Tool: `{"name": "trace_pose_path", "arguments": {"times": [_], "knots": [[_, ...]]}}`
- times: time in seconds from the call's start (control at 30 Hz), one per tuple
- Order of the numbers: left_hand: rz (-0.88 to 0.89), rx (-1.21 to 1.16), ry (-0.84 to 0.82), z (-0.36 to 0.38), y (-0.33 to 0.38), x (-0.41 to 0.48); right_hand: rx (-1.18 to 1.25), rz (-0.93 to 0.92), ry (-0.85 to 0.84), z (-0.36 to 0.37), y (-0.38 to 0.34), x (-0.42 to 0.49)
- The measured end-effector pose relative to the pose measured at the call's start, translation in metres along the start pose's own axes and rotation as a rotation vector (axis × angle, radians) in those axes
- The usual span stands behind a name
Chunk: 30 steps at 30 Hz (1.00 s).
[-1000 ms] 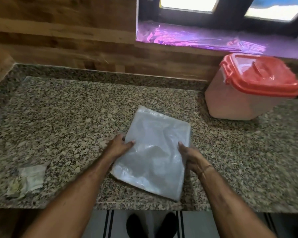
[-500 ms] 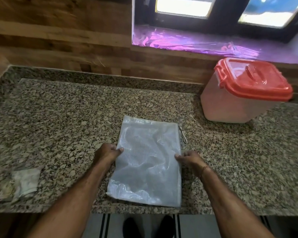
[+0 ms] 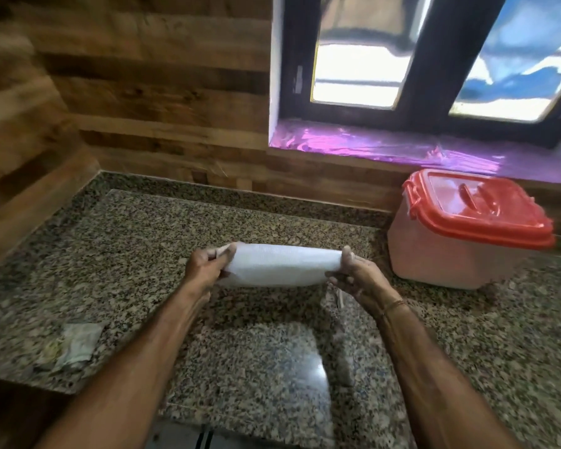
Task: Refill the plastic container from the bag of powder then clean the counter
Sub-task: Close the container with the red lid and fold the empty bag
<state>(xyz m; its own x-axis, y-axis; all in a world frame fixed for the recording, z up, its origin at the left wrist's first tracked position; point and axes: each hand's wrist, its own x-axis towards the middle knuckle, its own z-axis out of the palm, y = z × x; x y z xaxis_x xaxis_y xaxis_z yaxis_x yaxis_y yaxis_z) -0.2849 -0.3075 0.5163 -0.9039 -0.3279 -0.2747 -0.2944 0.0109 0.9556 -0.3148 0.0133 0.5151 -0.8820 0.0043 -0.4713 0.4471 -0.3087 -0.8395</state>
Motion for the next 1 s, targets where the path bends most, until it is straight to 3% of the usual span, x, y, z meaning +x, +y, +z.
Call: {"name": "trace_pose_path", "arguments": {"times": [0.17, 0.3, 0.37, 0.43, 0.53, 0.63, 0.7, 0.8, 0.87, 1.0], "knots": [[-0.128, 0.184, 0.052, 0.004, -0.052, -0.058, -0.25, 0.087, -0.054, -0.048, 0.045, -0.004], [-0.399, 0.566, -0.14, -0.006, -0.119, -0.103, -0.578, 0.158, -0.106, -0.089, 0.086, -0.022], [-0.465, 0.648, -0.17, -0.003, -0.13, -0.119, -0.672, 0.125, -0.106, -0.101, 0.099, -0.026], [-0.481, 0.584, -0.099, 0.009, -0.131, -0.125, -0.803, 0.079, -0.116, -0.11, 0.104, -0.026], [-0.444, 0.534, 0.134, 0.028, -0.132, -0.124, -0.908, 0.072, -0.126, -0.112, 0.102, -0.027], [-0.402, 0.637, 0.132, 0.043, -0.143, -0.126, -1.047, 0.054, -0.066, -0.116, 0.103, -0.022], [-0.432, 0.706, 0.098, 0.052, -0.153, -0.134, -0.963, 0.054, 0.061, -0.116, 0.108, -0.021], [-0.383, 0.738, 0.202, 0.068, -0.157, -0.148, -0.496, 0.129, 0.204, -0.11, 0.124, -0.028], [-0.315, 0.705, 0.248, 0.076, -0.157, -0.152, -0.254, 0.198, 0.182, -0.098, 0.137, -0.037], [-0.378, 0.694, 0.125, 0.086, -0.167, -0.155, -0.011, 0.315, 0.076, -0.063, 0.157, -0.062]]}}
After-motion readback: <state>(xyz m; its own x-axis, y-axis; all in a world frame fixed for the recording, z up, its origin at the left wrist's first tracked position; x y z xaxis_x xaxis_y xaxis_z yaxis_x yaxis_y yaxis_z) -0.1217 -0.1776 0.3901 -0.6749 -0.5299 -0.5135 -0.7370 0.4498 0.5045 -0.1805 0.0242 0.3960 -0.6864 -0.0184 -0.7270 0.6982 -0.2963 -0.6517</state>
